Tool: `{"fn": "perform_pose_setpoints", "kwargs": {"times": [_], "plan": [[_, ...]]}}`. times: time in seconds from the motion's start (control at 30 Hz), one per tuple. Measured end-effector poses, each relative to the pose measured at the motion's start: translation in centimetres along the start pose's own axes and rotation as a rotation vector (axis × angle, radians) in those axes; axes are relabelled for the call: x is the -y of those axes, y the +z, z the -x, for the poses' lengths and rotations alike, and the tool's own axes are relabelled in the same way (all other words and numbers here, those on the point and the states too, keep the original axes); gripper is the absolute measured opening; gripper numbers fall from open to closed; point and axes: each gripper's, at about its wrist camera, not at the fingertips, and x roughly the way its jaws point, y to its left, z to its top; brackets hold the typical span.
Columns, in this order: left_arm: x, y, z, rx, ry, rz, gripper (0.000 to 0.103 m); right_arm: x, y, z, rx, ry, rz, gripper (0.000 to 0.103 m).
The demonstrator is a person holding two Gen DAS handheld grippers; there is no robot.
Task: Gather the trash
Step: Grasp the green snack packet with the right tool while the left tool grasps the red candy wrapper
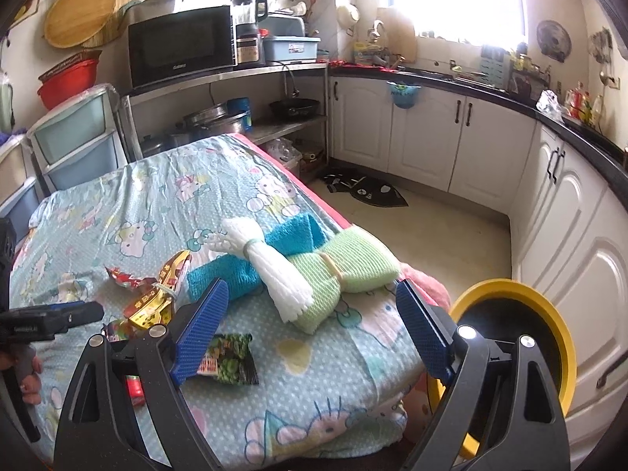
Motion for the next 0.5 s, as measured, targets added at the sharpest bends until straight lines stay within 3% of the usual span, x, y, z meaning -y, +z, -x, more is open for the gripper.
{"fn": "perform_pose_setpoints", "kwargs": {"times": [0.5], "plan": [[-3.7, 4.1, -3.5, 0.013, -0.013, 0.285, 0.065, -1.7, 1.2, -7.0, -0.141, 0.058, 0.082, 0.082]]}}
